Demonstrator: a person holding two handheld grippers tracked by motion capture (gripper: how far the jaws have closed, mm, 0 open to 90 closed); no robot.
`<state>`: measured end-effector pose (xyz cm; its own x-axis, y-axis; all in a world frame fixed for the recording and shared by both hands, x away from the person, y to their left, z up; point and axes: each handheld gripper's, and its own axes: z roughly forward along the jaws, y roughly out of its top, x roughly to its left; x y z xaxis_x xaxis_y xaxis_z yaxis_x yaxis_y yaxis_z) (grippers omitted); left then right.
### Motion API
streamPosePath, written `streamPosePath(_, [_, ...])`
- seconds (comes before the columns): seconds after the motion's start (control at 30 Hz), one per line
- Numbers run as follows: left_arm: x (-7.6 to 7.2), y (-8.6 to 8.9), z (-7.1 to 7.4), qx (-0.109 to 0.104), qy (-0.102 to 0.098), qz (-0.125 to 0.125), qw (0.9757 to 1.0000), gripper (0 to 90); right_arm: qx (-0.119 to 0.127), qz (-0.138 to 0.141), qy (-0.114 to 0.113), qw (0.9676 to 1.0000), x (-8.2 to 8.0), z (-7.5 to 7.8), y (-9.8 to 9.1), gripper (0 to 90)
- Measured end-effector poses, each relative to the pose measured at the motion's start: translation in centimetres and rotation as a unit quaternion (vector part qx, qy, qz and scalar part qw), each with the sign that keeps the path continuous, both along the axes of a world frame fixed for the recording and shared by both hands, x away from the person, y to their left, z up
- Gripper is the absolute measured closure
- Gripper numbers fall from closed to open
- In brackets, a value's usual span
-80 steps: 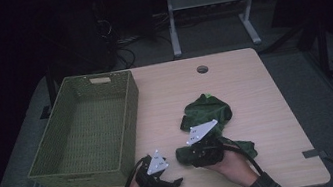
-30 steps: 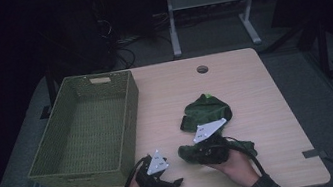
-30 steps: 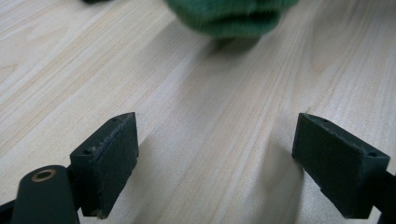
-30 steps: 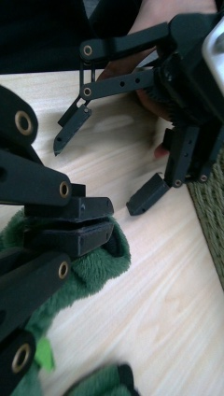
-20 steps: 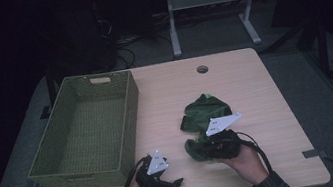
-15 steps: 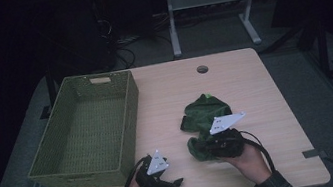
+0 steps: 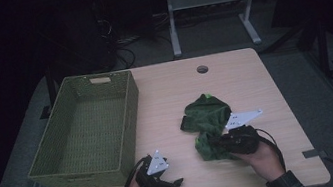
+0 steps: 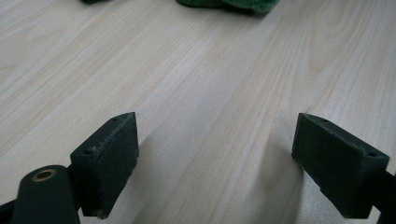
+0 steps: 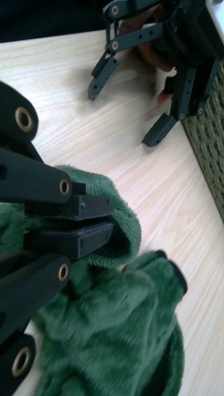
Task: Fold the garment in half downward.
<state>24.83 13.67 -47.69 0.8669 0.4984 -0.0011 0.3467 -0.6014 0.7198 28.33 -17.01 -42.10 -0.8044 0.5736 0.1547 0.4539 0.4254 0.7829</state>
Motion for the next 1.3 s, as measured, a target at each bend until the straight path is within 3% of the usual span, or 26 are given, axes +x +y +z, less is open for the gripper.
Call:
streamPosePath(0.1, [0.0,0.0,0.0,0.0,0.001,0.0,1.0,13.9,-0.005,-0.009,0.004,0.9999,0.1,-0.2,-0.5,84.2])
streamPosePath(0.27, [0.0,0.0,0.0,0.002,-0.001,-0.001,1.0,13.9,-0.045,-0.034,0.029,0.998,0.8,-1.3,-1.0,82.7])
streamPosePath(0.37, [0.0,0.0,0.0,0.002,-0.001,-0.001,1.0,13.9,-0.069,-0.051,0.023,0.996,1.1,-1.6,-1.4,81.6])
streamPosePath(0.5, [0.0,0.0,0.0,0.002,-0.001,-0.001,1.0,13.9,-0.084,-0.062,0.021,0.9943,1.2,-1.9,-2.2,81.3])
streamPosePath(0.77, [0.0,0.0,0.0,0.001,0.001,0.0,1.0,13.9,-0.067,-0.088,0.02,0.9937,0.7,-1.7,-4.6,80.6])
streamPosePath(1.3, [0.0,0.0,0.0,0.002,0.001,-0.001,1.0,13.9,-0.059,-0.114,0.017,0.9915,-1.2,-2.0,-8.9,75.2])
